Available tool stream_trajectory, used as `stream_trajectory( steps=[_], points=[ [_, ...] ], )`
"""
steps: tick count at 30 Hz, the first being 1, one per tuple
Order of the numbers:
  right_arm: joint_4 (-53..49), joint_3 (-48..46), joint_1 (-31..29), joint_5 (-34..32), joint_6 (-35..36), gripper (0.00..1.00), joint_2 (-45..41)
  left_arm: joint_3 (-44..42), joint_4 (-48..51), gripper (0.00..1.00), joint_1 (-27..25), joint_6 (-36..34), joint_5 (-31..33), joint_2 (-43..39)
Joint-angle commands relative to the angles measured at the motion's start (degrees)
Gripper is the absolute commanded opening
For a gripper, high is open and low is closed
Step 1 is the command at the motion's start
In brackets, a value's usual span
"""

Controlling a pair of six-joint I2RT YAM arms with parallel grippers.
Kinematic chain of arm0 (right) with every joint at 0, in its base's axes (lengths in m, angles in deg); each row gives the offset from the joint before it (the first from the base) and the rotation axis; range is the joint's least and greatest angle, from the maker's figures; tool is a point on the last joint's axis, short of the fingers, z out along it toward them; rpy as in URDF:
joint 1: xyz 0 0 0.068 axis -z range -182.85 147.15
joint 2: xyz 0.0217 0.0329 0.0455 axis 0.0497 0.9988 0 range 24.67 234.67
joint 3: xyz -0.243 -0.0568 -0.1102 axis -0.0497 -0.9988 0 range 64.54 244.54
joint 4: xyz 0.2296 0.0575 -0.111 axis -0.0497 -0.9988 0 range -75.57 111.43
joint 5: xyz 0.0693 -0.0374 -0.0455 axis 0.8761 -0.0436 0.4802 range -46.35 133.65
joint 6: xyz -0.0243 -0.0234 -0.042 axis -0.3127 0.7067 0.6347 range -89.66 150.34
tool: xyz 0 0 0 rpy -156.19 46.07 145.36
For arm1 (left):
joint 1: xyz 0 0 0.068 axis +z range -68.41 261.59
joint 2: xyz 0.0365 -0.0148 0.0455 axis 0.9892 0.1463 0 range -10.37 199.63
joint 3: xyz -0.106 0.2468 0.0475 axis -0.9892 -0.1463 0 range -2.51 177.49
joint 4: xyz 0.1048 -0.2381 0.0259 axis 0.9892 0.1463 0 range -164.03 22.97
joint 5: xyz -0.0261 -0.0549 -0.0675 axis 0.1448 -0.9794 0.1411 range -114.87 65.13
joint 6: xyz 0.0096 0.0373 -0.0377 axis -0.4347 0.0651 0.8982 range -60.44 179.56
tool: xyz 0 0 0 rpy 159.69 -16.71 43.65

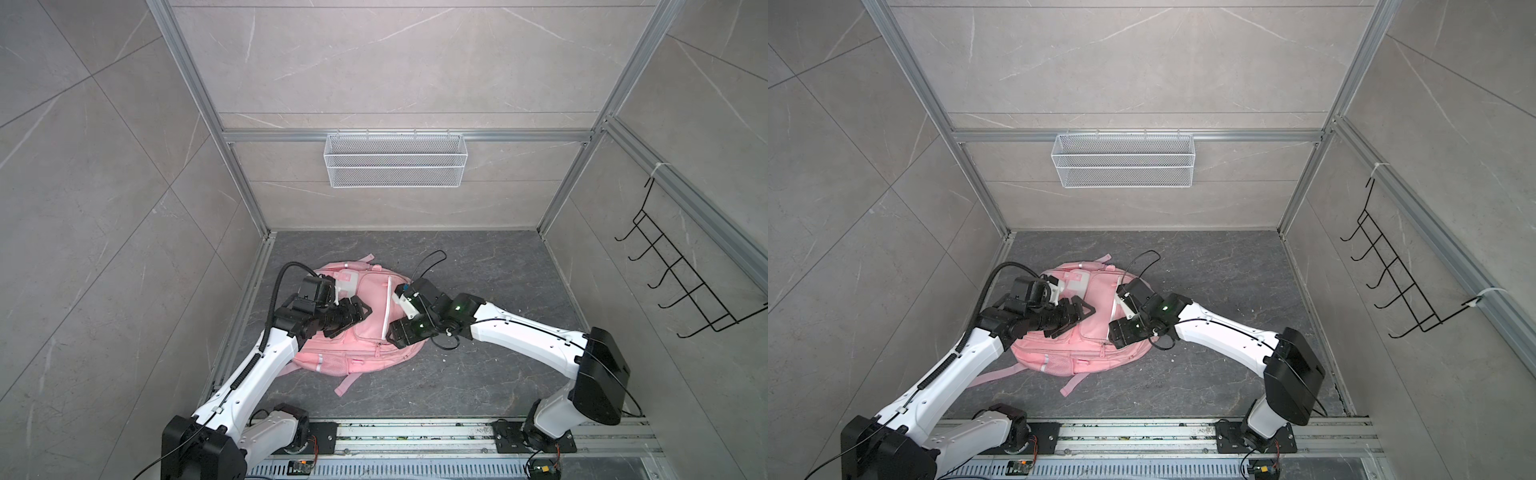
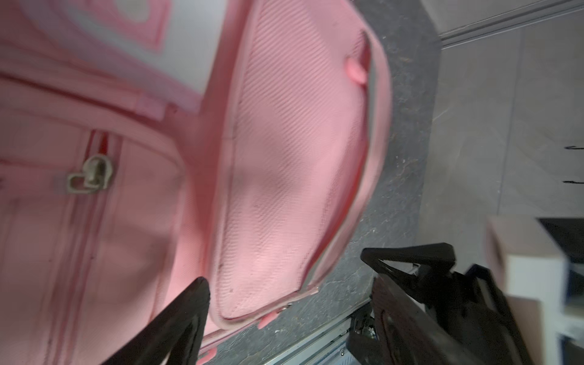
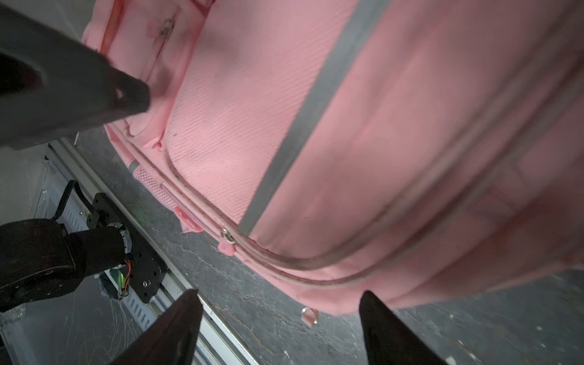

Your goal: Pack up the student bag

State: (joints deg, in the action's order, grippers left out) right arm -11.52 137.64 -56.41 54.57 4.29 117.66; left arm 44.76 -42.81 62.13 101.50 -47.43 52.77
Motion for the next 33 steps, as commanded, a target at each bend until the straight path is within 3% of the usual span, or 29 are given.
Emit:
stream_trajectory(
  steps=[1, 5, 12, 13, 15, 17, 27, 33],
  points=[
    [-1.87, 1.45, -1.99, 1.64, 2.01, 0.80, 2.23, -2.19, -4.47, 0.83, 0.39, 3.23, -0.60, 1.20],
    [-0.40, -1.50, -2.73, 2.53, 0.08, 0.80, 2.77, -3.06, -10.43, 0.80, 0.39, 3.25, -3.57, 5.42],
    [3.60, -3.64, -3.22, 2.00, -2.42, 0.78, 5.44, -4.78, -16.78, 0.54, 0.20, 4.24, -7.22, 8.50],
    [4.05, -3.60, -3.22, 1.27, -2.73, 0.77, 5.87, -5.37, -17.50, 0.48, 0.23, 4.57, -7.46, 8.33],
    [5.09, -3.88, -3.22, -0.35, -3.06, 0.76, 5.89, -6.90, -21.11, 0.25, 0.17, 6.21, -9.13, 8.13],
    [6.49, -4.70, -3.22, -2.17, -3.54, 0.75, 5.32, -8.38, -25.72, 0.16, -0.37, 8.87, -10.45, 8.06],
    [7.25, -4.71, -3.22, -11.49, -7.64, 0.60, 7.49, -8.57, -28.08, 0.00, -0.84, 9.70, -12.52, 7.93],
    [7.44, -1.98, -3.24, -13.82, -7.54, 0.42, 9.51, -10.00, -29.90, 0.00, -0.93, 10.80, -12.78, 7.30]
  ],
)
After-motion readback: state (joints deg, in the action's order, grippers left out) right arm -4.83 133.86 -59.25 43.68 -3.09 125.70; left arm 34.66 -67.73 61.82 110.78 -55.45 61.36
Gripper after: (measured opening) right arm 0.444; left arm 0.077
